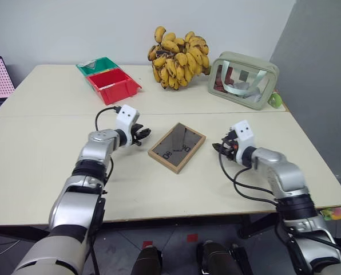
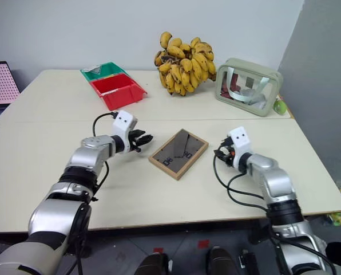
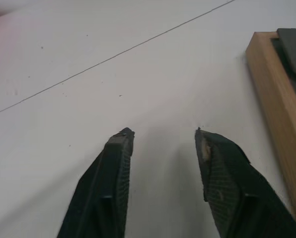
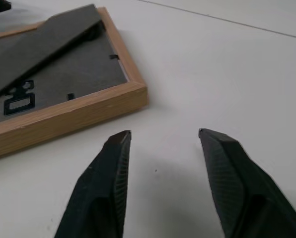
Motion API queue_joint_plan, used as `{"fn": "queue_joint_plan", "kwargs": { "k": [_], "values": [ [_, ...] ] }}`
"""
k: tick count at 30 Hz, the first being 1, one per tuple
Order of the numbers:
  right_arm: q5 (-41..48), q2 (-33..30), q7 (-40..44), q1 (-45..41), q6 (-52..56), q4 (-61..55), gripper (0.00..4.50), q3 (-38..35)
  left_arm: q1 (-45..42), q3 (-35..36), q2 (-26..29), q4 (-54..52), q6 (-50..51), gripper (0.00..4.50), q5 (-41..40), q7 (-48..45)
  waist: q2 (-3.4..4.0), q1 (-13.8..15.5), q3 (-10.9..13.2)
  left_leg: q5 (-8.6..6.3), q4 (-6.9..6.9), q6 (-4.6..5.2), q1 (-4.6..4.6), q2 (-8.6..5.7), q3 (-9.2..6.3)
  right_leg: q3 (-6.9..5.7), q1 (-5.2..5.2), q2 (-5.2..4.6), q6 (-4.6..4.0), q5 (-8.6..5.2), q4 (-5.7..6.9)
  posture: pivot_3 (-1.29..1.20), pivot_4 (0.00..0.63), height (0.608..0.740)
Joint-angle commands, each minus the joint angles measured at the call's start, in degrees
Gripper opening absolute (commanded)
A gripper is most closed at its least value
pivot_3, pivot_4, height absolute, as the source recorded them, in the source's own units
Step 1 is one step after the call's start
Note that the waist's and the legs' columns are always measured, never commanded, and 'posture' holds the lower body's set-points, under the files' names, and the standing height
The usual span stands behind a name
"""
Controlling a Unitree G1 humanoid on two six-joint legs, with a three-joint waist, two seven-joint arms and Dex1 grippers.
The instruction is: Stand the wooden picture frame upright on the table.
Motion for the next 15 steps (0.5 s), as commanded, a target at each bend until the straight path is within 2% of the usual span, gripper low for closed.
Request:
{"fn": "queue_joint_plan", "kwargs": {
  "k": [1, 5, 6, 10, 13, 15],
  "values": [
    [-1.5, 3.7, -2.3, -3.8, -3.6, 5.1, 1.32, -0.4, -1.1, -2.7, -2.2, 1.6, -1.6, 1.14, 3.1, -2.8, 0.0, 0.0, 0.0, 0.0, 0.0, 0.0, 0.0, -0.01, 0.01, 0.02, -0.02, 0.0, 0.0, 0.0, 0.02, 0.0, 0.15, 0.74],
    [-2.9, 5.6, -2.3, -6.6, -4.8, 8.6, 0.33, 0.2, 1.5, -5.9, -2.3, -3.9, 2.3, 0.3, 4.5, -9.5, 0.04, 0.0, 0.0, 0.0, 0.01, 0.0, 0.1, -0.01, -0.01, 0.01, 0.1, 0.0, 0.0, 0.0, 0.06, 0.0, 0.15, 0.74],
    [-2.9, 6.2, -1.7, -7.1, -4.8, 9.1, 0.11, 0.5, 3.0, -6.5, -2.1, -7.3, 4.3, 0.27, 4.2, -11.2, 0.05, 0.0, 0.0, 0.0, 0.02, 0.0, 0.11, -0.01, -0.02, 0.0, 0.12, 0.0, 0.0, 0.01, 0.05, 0.0, 0.15, 0.74],
    [-2.8, 7.5, 0.1, -7.0, -3.8, 7.8, 0.11, 1.2, 10.8, -7.6, 0.0, -26.9, 16.1, 0.27, 0.9, -16.9, 0.08, -0.1, 0.0, 0.0, -0.03, 0.0, 0.12, -0.01, 0.0, 0.05, 0.13, -0.02, -0.01, 0.0, 0.01, 0.0, 0.15, 0.74],
    [-2.1, 6.3, 3.3, -4.5, -1.6, 3.3, 0.11, 2.7, 17.9, -8.3, 2.3, -42.5, 25.4, 0.27, -1.4, -18.6, 0.12, -0.2, -0.1, -0.01, -0.08, 0.0, 0.12, 0.01, -0.03, 0.03, 0.1, -0.01, -0.05, -0.03, 0.02, 0.0, 0.15, 0.74],
    [-1.7, 5.1, 5.1, -2.8, -0.5, 0.7, 0.11, 3.1, 20.7, -7.8, 3.3, -49.1, 30.7, 0.27, -3.2, -18.8, 0.12, -0.1, -0.1, -0.01, -0.08, 0.01, 0.18, 0.01, -0.05, 0.02, 0.15, -0.01, -0.11, -0.06, 0.05, 0.0, 0.15, 0.74]
  ]
}}
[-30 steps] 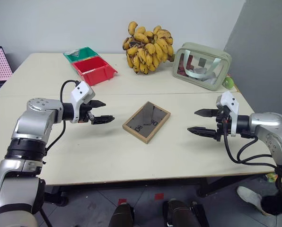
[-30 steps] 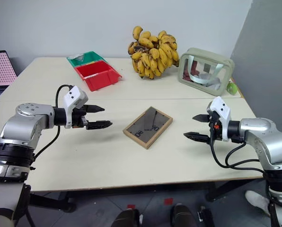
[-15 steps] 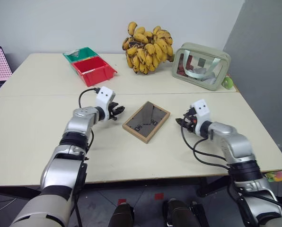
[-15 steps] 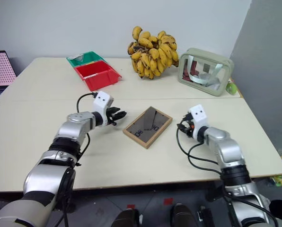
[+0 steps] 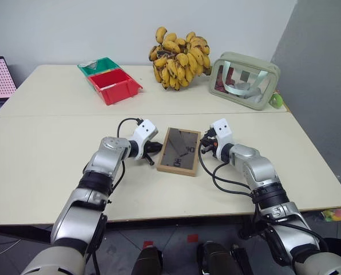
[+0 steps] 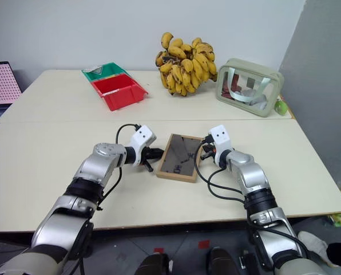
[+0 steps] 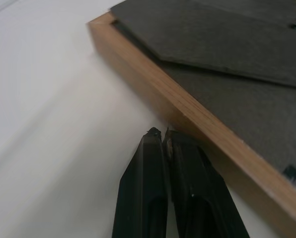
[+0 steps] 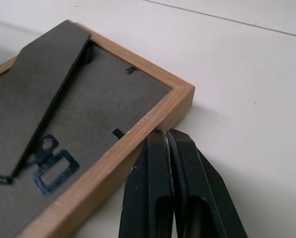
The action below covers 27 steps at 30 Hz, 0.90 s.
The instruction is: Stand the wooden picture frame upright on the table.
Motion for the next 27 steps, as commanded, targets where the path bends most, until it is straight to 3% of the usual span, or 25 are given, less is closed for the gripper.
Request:
{"fn": "queue_joint_plan", "kwargs": {
  "k": [1, 7, 10, 14, 17, 22, 27],
  "values": [
    [1.1, -1.6, 4.1, 2.5, 1.8, -6.7, 0.11, 1.8, 4.7, -1.7, 1.0, -14.0, 10.6, 0.27, -4.3, -2.5, 0.0, 0.1, 0.0, 0.0, 0.01, 0.0, 0.01, 0.0, -0.01, -0.01, 0.0, 0.0, 0.0, 0.0, 0.01, 0.0, 0.15, 0.74],
    [-1.1, -7.7, 5.8, 4.9, 0.0, -6.7, 0.11, 0.6, 10.5, 0.9, 8.1, -19.3, 12.6, 0.27, -3.4, -1.4, 0.01, 0.0, 0.0, 0.01, 0.09, -0.01, 0.25, 0.01, 0.01, 0.01, 0.18, 0.0, -0.27, -0.16, 0.06, 0.0, 0.15, 0.74],
    [-0.6, -10.9, 8.8, 5.5, -2.0, -6.4, 0.11, 0.3, 13.1, 7.2, 10.6, -22.6, 20.8, 0.27, -11.2, -4.3, 0.01, -0.4, 0.0, 0.04, 0.09, 0.04, 0.27, 0.01, 0.01, 0.01, 0.17, 0.0, -0.31, -0.16, 0.06, 0.0, 0.15, 0.74],
    [-0.1, -12.3, 11.7, 5.7, -5.3, -4.9, 0.1, 0.3, 14.2, 17.7, 10.2, -28.5, 45.7, 1.0, -28.5, -8.2, 0.01, -1.1, 0.0, 0.04, 0.03, 0.04, 0.22, 0.04, -0.02, -0.02, 0.11, 0.03, -0.34, -0.19, 0.04, 0.0, 0.15, 0.74],
    [-0.9, -12.3, 13.1, 5.6, -7.3, -2.6, 0.1, 1.2, 11.5, 26.4, 6.4, -24.1, 60.0, 1.56, -37.0, -6.9, 0.01, -1.2, 0.0, 0.04, 0.03, 0.04, 0.19, 0.03, -0.04, -0.05, 0.12, 0.04, -0.18, -0.1, 0.02, 0.0, 0.15, 0.74],
    [-1.0, -9.6, 11.9, 4.7, -8.3, -0.1, 0.1, 1.0, 14.4, 26.9, 5.5, -19.2, 60.8, 2.55, -41.5, 0.4, 0.01, -1.4, 0.0, 0.04, 0.09, 0.04, 0.36, 0.03, -0.09, -0.07, 0.34, 0.03, -0.23, -0.13, 0.03, 0.0, 0.15, 0.74],
    [-0.7, -5.1, 10.2, 5.4, -8.0, -1.5, 0.1, 1.9, 16.8, 27.9, -3.6, -18.0, 58.7, 3.67, -38.4, 9.1, 0.01, -1.4, 0.0, 0.03, -0.02, 0.03, 1.02, 0.03, -0.06, -0.04, 0.96, 0.01, -0.36, -0.21, -0.06, 0.0, 0.15, 0.74]
  ]
}}
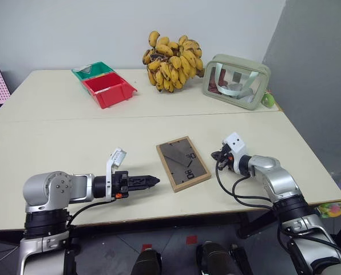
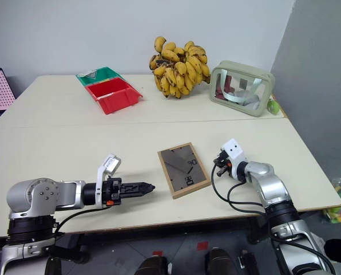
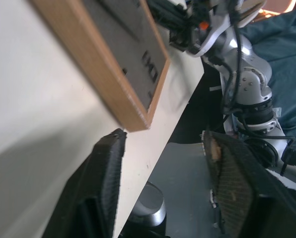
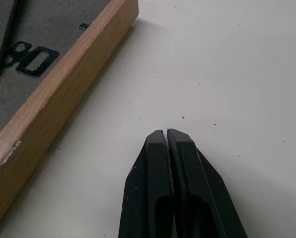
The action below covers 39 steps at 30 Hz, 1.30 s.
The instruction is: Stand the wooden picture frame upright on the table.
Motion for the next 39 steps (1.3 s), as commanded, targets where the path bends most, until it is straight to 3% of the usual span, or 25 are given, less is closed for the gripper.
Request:
{"fn": "queue_joint_plan", "kwargs": {
  "k": [1, 4, 9, 15, 19, 20, 26, 27, 33, 39],
  "values": [
    [0.5, 4.1, -1.4, 0.0, -0.4, -2.6, 0.1, 0.9, 1.6, 1.9, -7.3, 2.8, -2.6, 3.93, 1.8, 7.2, 0.0, 0.0, 0.0, 0.0, 0.0, 0.0, 0.09, 0.0, 0.02, 0.02, 0.06, 0.0, -0.01, 0.0, 0.01, 0.0, 0.15, 0.74],
    [0.7, 7.3, -1.6, 1.0, 0.2, -4.5, 0.1, 2.3, 0.8, 2.5, -11.4, 5.8, -6.2, 4.45, 2.4, 10.0, 0.05, 0.1, -0.1, 0.0, 0.01, 0.0, 0.1, 0.0, -0.02, 0.0, 0.08, 0.0, -0.01, 0.0, 0.06, 0.0, 0.15, 0.74],
    [0.7, 8.3, 0.5, 2.7, 0.7, -6.8, 0.1, 4.3, -2.2, 1.9, -14.7, 8.9, -8.6, 4.45, 1.6, 11.7, 0.29, 0.4, -0.3, 0.0, 0.07, -0.01, 0.15, -0.05, -0.02, 0.0, 0.16, -0.04, -0.01, 0.0, 0.0, 0.0, 0.15, 0.74],
    [-0.6, 5.5, -0.3, 3.1, -0.1, -5.4, 0.1, 3.0, -3.7, 0.2, -12.5, 10.1, -10.0, 4.45, 0.6, 11.0, 0.29, 0.6, -0.3, 0.0, 0.12, -0.03, 0.09, -0.14, 0.02, 0.04, 0.18, -0.16, -0.01, -0.01, -0.18, 0.0, 0.15, 0.74],
    [-0.9, 3.8, -1.5, 2.8, -0.8, -4.2, 0.1, 0.9, -3.2, 2.1, -11.2, 6.9, -6.8, 3.86, -3.2, 10.5, 0.28, 0.4, -0.3, 0.0, 0.11, -0.03, 0.07, -0.1, 0.01, 0.0, 0.11, -0.15, -0.01, -0.01, -0.17, 0.0, 0.15, 0.74],
    [-0.7, 3.3, -1.6, 2.9, -0.8, -4.3, 0.1, 0.4, -3.1, 2.7, -11.3, 5.9, -5.8, 3.49, -4.2, 10.9, 0.28, 0.4, -0.3, 0.0, 0.09, -0.02, 0.06, -0.09, 0.0, 0.0, 0.1, -0.14, -0.01, -0.01, -0.15, 0.0, 0.15, 0.74],
    [1.2, 1.4, -2.5, 2.1, -1.0, -5.6, 0.1, -4.6, -3.4, 8.6, -11.4, 0.9, 0.5, 2.36, -10.9, 12.0, 0.26, 0.3, -0.2, -0.02, -0.17, -0.01, -0.14, -0.08, -0.01, -0.04, -0.1, -0.08, -0.08, -0.08, -0.13, 0.0, 0.15, 0.74],
    [1.9, 1.1, -2.3, 1.6, 0.1, -6.2, 0.1, -5.4, -3.5, 8.8, -11.2, 0.5, 0.6, 2.01, -12.0, 12.4, 0.26, 0.4, -0.2, -0.03, -0.21, 0.0, -0.15, -0.08, -0.01, -0.05, -0.12, -0.07, -0.06, -0.12, -0.13, 0.0, 0.15, 0.74],
    [6.2, -2.0, 0.6, -5.7, 6.4, -10.2, 0.1, -8.5, -9.0, 10.0, -11.6, -0.5, 0.7, 0.98, -16.9, 15.2, 0.17, 0.4, 0.0, -0.04, -0.13, 0.0, -0.26, -0.07, -0.04, -0.08, -0.22, -0.06, -0.07, -0.14, -0.09, 0.0, 0.15, 0.74],
    [21.8, -4.7, 9.8, -14.7, 25.4, -17.2, 1.37, -11.6, -15.0, 7.9, -10.8, 0.1, -1.0, 0.85, -16.8, 16.2, 0.16, 0.4, 0.0, -0.05, -0.05, 0.0, -0.3, -0.09, -0.07, -0.09, -0.16, -0.06, -0.06, -0.14, -0.13, 0.0, 0.15, 0.74]
  ]
}}
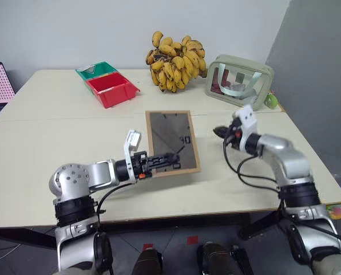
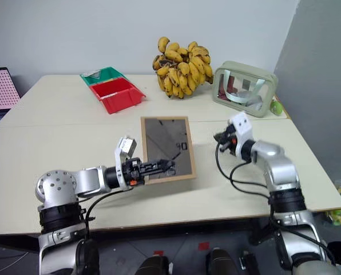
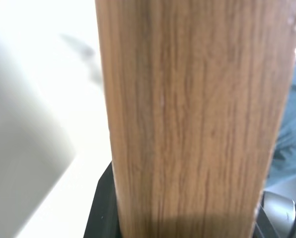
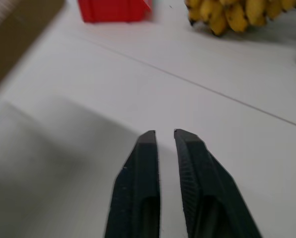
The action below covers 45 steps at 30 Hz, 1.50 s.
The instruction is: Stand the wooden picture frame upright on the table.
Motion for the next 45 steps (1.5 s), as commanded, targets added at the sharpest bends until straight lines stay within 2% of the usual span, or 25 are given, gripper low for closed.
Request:
{"fn": "queue_joint_plan", "kwargs": {
  "k": [1, 4, 13, 17, 19, 24, 27, 31, 36, 38, 40, 43, 45],
  "values": [
    [13.4, -2.1, 8.1, -6.1, 14.0, -6.4, 1.59, -3.0, -4.1, -1.8, 1.4, -1.1, -2.3, 0.85, -1.1, -0.9, 0.0, 0.0, 0.0, 0.0, -0.07, 0.0, -0.02, 0.0, -0.01, -0.02, -0.02, 0.01, 0.0, 0.0, -0.01, 0.0, 0.15, 0.74],
    [16.3, -2.1, 9.4, -10.0, 17.8, -5.9, 2.16, -2.4, -6.0, -4.7, 3.5, -0.2, -5.1, 0.85, 0.4, -2.6, 0.0, 0.1, 0.0, -0.01, -0.14, 0.01, -0.17, 0.01, -0.03, -0.03, -0.22, 0.03, 0.03, 0.01, 0.03, 0.0, 0.15, 0.74],
    [12.3, 3.3, 5.2, -14.8, 13.2, -3.0, 4.45, 3.2, -7.4, -11.3, 9.3, 2.0, -11.5, 0.85, 2.3, -8.5, 0.0, 0.0, 0.0, 0.0, -0.12, 0.01, -0.66, 0.06, 0.05, 0.05, -0.83, 0.08, 0.19, 0.12, 0.13, 0.0, 0.15, 0.74],
    [8.9, 4.2, 4.9, -15.0, 9.9, -4.0, 4.45, 7.8, -7.2, -12.3, 9.8, 1.9, -12.5, 0.85, 2.5, -9.2, 0.0, 0.0, 0.0, 0.0, -0.13, 0.01, -0.75, 0.06, 0.05, 0.04, -0.92, 0.08, 0.29, 0.18, 0.11, 0.0, 0.15, 0.74],
    [10.8, 4.4, 6.2, -14.5, 11.1, -6.6, 4.45, 7.9, -6.9, -12.6, 10.0, 1.8, -13.0, 0.85, 2.8, -9.3, 0.0, 0.0, 0.0, 0.0, -0.14, 0.01, -0.78, 0.06, 0.05, 0.03, -0.93, 0.07, 0.29, 0.18, 0.1, 0.0, 0.15, 0.74],
    [22.5, 1.5, 12.8, -11.4, 19.0, -15.1, 4.45, 3.7, -5.9, -13.1, 10.7, 1.3, -13.5, 0.85, 3.1, -10.1, 0.0, 0.6, 0.0, 0.0, -0.13, 0.01, -0.87, 0.06, 0.01, 0.0, -0.99, 0.06, 0.29, 0.18, 0.1, 0.0, 0.15, 0.74],
    [27.9, -1.1, 12.6, -10.2, 23.7, -16.7, 4.45, -0.7, -4.8, -13.5, 11.2, 0.5, -13.5, 0.85, 3.5, -10.2, 0.0, 0.9, 0.0, 0.0, -0.09, 0.01, -0.86, 0.05, 0.02, 0.0, -0.98, 0.05, 0.29, 0.18, 0.1, 0.0, 0.15, 0.74],
    [26.3, -4.8, 10.4, -8.2, 22.4, -16.7, 4.45, -2.7, -4.3, -12.8, 11.3, 0.7, -11.3, 0.85, 2.1, -10.1, 0.0, 1.0, 0.0, 0.0, -0.03, 0.01, -0.84, 0.06, 0.02, 0.0, -0.98, 0.05, 0.08, 0.06, 0.14, 0.0, 0.15, 0.74],
    [11.1, -13.1, 12.4, 0.2, -0.1, -16.6, 4.45, 1.1, -5.5, -8.0, 9.2, 3.0, -2.7, 0.85, -2.2, -7.0, -0.02, 1.1, 0.0, 0.0, -0.01, 0.02, -0.86, 0.03, 0.04, 0.0, -0.94, 0.04, 0.0, 0.01, 0.06, 0.0, 0.15, 0.74],
    [-6.1, -17.8, 12.0, 5.7, -34.2, -10.0, 4.45, 5.4, -5.9, -8.4, 10.0, 4.7, -0.3, 0.85, -5.3, -5.4, -0.02, 1.0, 0.0, 0.0, -0.01, 0.02, -0.9, 0.01, 0.1, 0.05, -0.99, 0.03, 0.08, 0.04, 0.05, 0.0, 0.15, 0.74],
    [-20.5, -21.6, 6.4, 8.6, -65.1, 0.7, 4.45, 8.1, -7.0, -8.6, 10.7, 9.5, 0.3, 0.85, -11.3, -1.9, -0.02, 1.0, 0.0, -0.01, -0.01, 0.01, -0.9, 0.0, 0.11, 0.03, -0.98, 0.04, 0.35, 0.19, 0.0, 0.0, 0.15, 0.74],
    [-34.7, -21.5, -6.3, 5.5, -91.2, 13.1, 4.45, 10.0, -8.9, -10.3, 12.2, 16.2, 0.3, 0.85, -20.4, 3.2, -0.05, 0.8, 0.0, 0.0, 0.01, 0.0, -0.87, -0.01, 0.15, 0.06, -0.98, 0.02, 0.36, 0.2, -0.01, 0.0, 0.15, 0.74],
    [-42.2, -19.5, -13.9, 1.9, -99.2, 19.2, 4.45, 11.0, -9.4, -12.5, 13.1, 18.7, 0.3, 0.85, -26.3, 7.1, -0.08, -0.1, 0.1, 0.01, 0.04, 0.0, -0.82, 0.0, 0.19, 0.15, -0.99, 0.03, 0.35, 0.2, 0.07, 0.0, 0.15, 0.74]
  ]
}}
